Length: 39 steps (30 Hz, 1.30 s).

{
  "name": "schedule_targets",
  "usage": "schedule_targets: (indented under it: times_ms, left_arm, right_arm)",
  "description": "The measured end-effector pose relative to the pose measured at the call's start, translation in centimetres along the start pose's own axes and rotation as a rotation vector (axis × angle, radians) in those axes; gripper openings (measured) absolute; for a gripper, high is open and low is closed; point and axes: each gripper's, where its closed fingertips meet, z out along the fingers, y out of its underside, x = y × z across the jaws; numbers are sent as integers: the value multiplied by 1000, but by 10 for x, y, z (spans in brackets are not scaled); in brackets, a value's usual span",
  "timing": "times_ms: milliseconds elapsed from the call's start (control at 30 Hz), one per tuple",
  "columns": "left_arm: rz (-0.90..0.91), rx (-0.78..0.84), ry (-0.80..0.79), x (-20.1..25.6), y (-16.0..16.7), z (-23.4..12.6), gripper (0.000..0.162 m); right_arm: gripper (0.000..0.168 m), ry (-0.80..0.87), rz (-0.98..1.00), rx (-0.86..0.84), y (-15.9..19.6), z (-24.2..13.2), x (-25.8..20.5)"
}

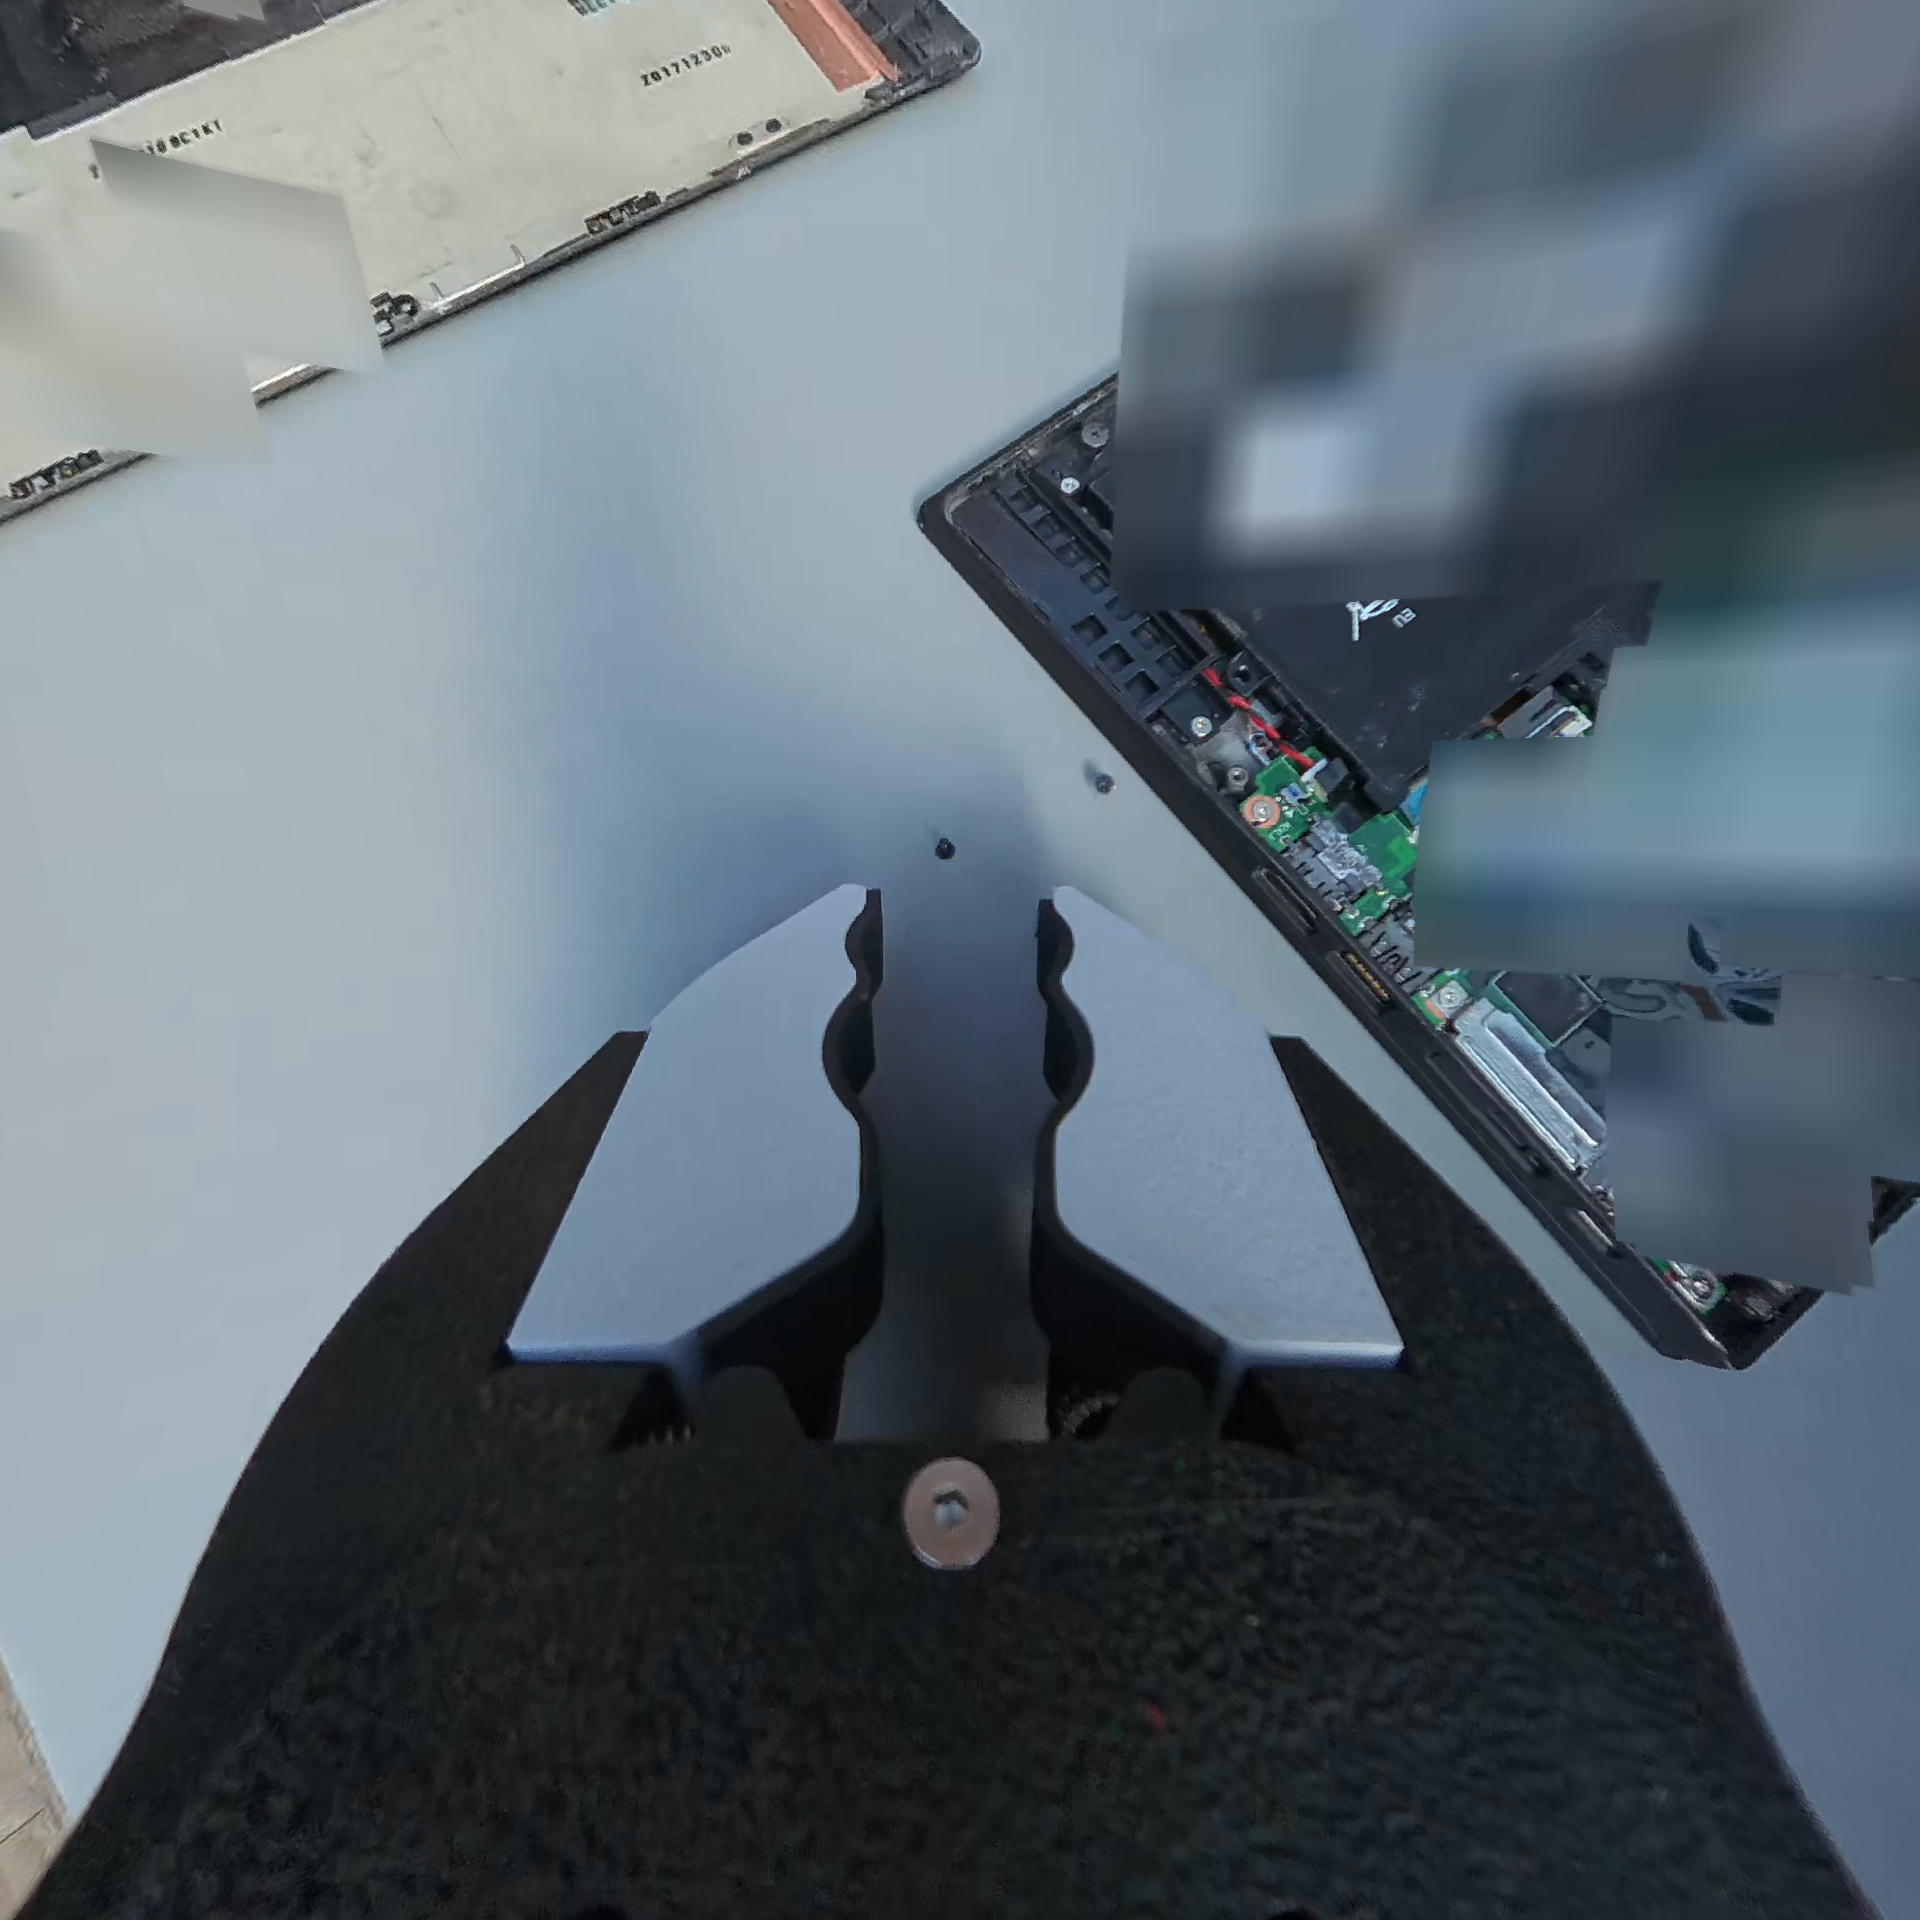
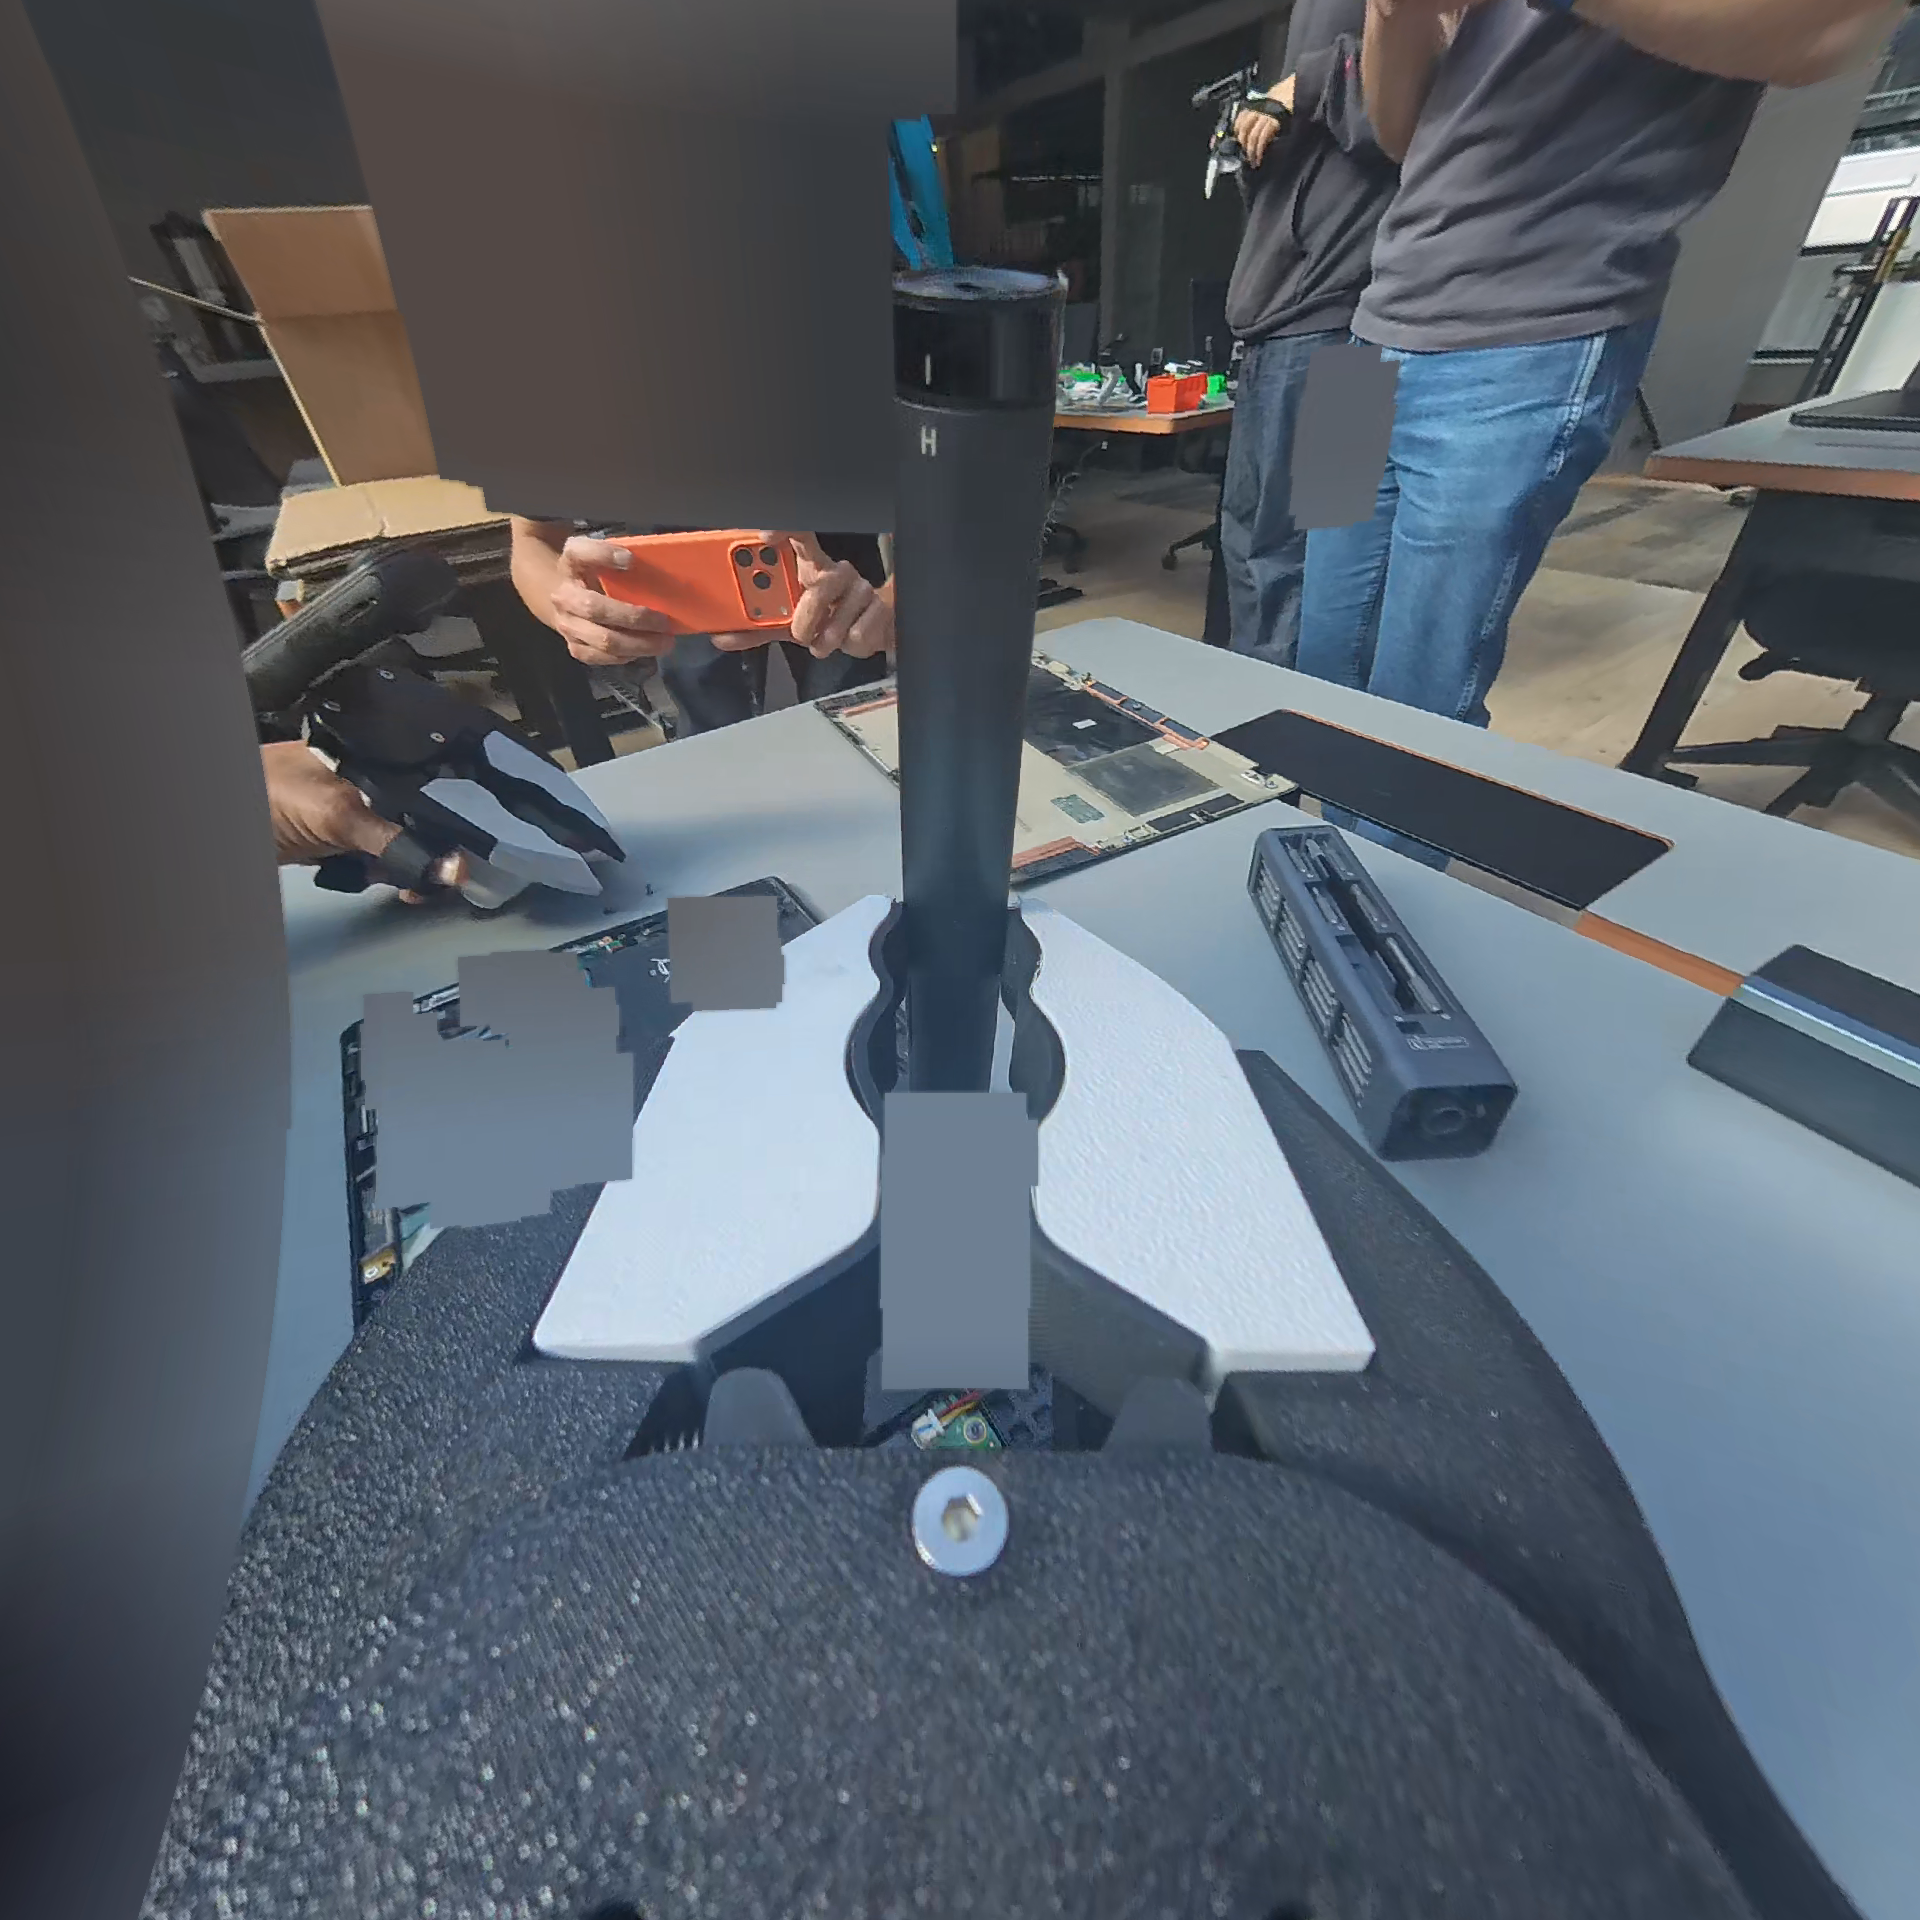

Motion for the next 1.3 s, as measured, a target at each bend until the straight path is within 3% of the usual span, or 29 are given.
schedule_targets:
  times_ms: [233,567,667,900,1000,1100,1300]
  left_arm:
    - [-32,26,-68,-5,-14,-9,23]
    - [-45,79,-103,-3,-31,-26,23]
    - [-61,103,-94,2,-36,-26,23]
    - [-61,125,-62,19,-36,-32,26]
    - [-52,139,-62,19,-37,-36,26]
    - [-54,153,-73,16,-39,-42,26]
    - [-81,182,-67,11,-40,-43,23]
  right_arm:
    - [17,105,-20,-9,18,-37,25]
    - [17,497,-113,-32,-28,-162,145]
    - [17,590,-106,-30,-40,-177,163]
    - [17,824,-59,-121,-30,-203,210]
    - [17,792,-58,-116,-25,-196,207]
    - [17,621,-133,-60,-38,-162,157]
    - [17,308,-137,-34,-26,-85,63]
